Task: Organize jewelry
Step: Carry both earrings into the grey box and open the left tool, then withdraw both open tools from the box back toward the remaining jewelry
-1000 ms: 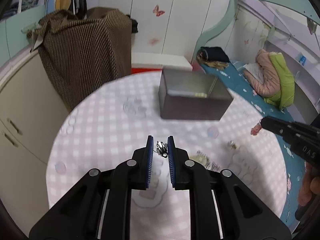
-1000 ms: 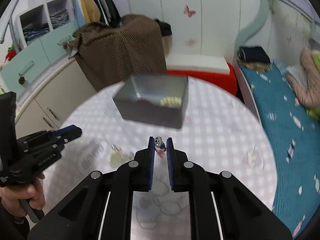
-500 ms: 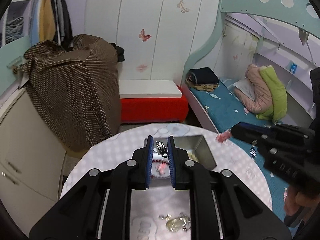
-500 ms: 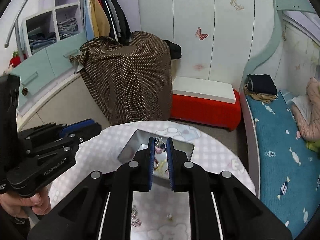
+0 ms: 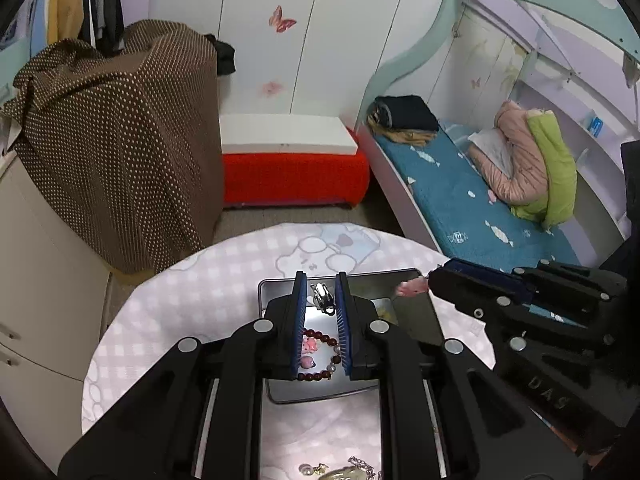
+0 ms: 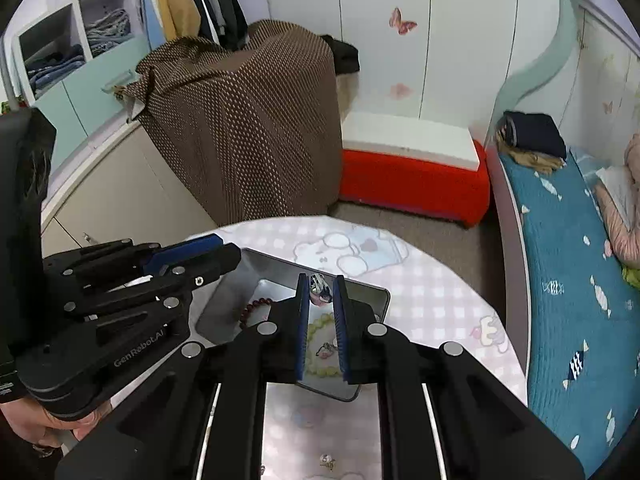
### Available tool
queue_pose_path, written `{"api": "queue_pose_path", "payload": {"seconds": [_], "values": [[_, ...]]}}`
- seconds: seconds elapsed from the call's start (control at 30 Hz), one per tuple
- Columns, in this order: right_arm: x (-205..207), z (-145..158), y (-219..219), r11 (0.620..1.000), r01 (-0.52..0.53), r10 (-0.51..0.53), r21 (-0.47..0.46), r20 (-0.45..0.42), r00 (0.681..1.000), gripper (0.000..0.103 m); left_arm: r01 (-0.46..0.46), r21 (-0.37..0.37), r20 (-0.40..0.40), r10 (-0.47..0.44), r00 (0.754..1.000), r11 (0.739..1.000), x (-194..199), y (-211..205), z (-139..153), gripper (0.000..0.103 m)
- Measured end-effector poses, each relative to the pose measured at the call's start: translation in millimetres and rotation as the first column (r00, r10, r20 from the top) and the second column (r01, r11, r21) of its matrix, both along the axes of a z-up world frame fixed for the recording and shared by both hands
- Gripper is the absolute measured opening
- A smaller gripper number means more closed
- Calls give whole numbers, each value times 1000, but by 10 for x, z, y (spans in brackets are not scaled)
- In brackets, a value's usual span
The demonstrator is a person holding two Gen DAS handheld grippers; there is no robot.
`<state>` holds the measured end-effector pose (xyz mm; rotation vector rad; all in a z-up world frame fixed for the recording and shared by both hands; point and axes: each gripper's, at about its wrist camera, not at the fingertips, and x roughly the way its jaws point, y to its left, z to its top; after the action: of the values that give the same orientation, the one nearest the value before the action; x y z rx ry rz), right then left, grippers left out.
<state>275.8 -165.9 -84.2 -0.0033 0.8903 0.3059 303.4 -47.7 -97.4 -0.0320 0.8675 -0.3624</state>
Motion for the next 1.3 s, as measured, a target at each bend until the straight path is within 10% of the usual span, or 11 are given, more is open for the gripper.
{"api": "queue_pose_path", "payload": {"seconds": [0.43,0.67,0.77,0.93,1.3], "values": [[108,-234,-10,1000,12,-13,-6,-72,997,13,22,42,-63,-20,998,999,110,-64,-213,16],[116,-218,-29,1000,31,-31,-2,-76,997,14,-2,48,-59,5,998,999,94,-9,-187,57],[112,-197,-66,999,48,-48,-6,-70,996,30,-27,43,-43,29,999,999,75,63,-126,68],[57,-115,-281,988,156,-156,-9,-15,988,96,-109,21,37,108,993,994,-49,320,75,94],[-318,174,-333,980,198,-200,29,84,976,95,-168,18,209,161,965,986,-660,502,607,95]]}}
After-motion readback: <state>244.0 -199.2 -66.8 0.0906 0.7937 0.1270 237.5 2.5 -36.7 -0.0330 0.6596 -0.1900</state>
